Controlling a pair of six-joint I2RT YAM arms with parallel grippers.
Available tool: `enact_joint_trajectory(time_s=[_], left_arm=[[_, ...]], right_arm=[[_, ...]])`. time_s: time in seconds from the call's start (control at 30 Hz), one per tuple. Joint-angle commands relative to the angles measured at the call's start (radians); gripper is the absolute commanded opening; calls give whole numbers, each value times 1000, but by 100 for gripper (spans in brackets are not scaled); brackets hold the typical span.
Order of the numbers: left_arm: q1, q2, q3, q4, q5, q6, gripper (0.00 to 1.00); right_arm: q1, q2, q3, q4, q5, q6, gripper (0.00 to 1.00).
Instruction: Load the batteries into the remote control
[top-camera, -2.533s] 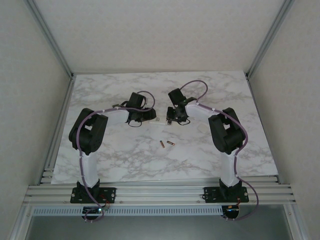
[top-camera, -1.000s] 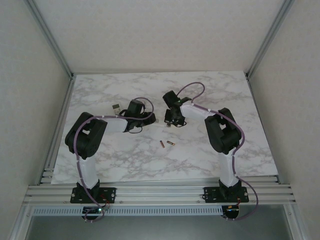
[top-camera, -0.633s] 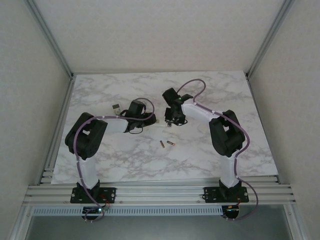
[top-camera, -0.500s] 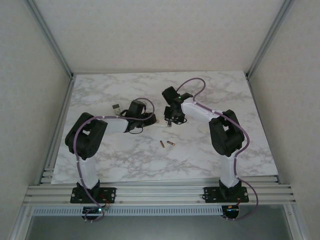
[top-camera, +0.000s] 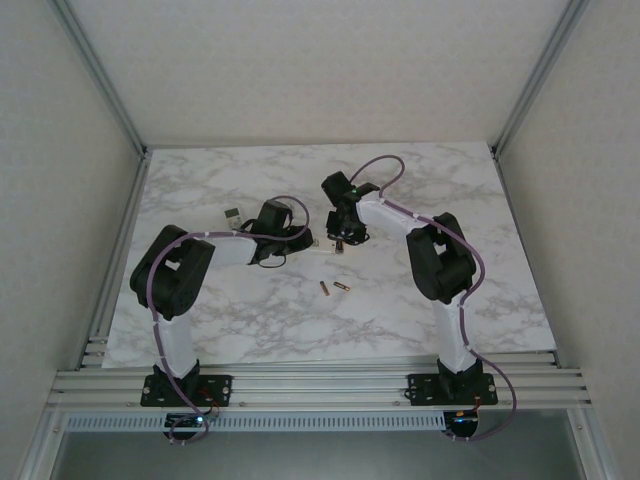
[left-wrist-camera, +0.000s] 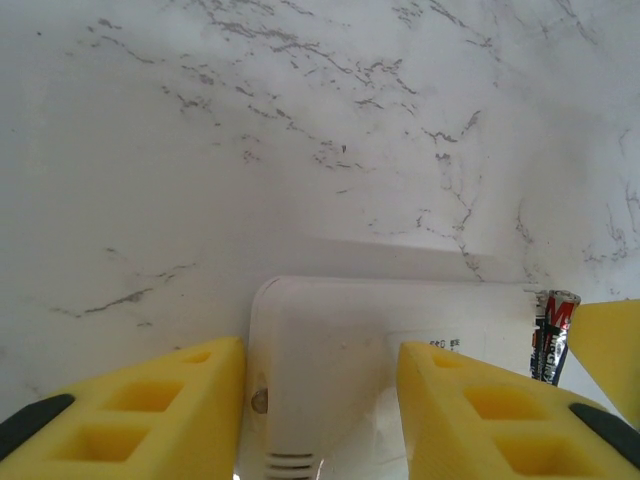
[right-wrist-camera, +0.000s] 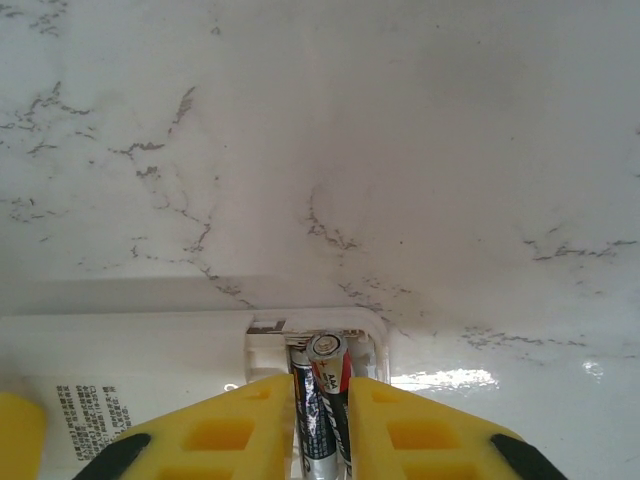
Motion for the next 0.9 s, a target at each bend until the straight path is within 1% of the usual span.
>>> enact_joint_trajectory(time_s=[0.0, 0.23, 0.57, 0.7, 0.87], left_arm=[[-30, 0, -11, -134, 58, -21, 43], [-30, 0, -18, -128, 59, -25, 43], [-30, -3, -24, -119, 63, -29, 43], [-30, -1, -22, -119, 62, -31, 42], [-30, -3, -24, -117, 63, -31, 42]], right_arm=[[-4, 27, 22, -23, 10, -11, 19], [-4, 31, -1, -28, 19, -4, 13], [-2, 33, -22, -47, 64, -29, 13], [0, 40, -25, -46, 49, -29, 13], [27, 62, -53, -26, 52, -44, 17]])
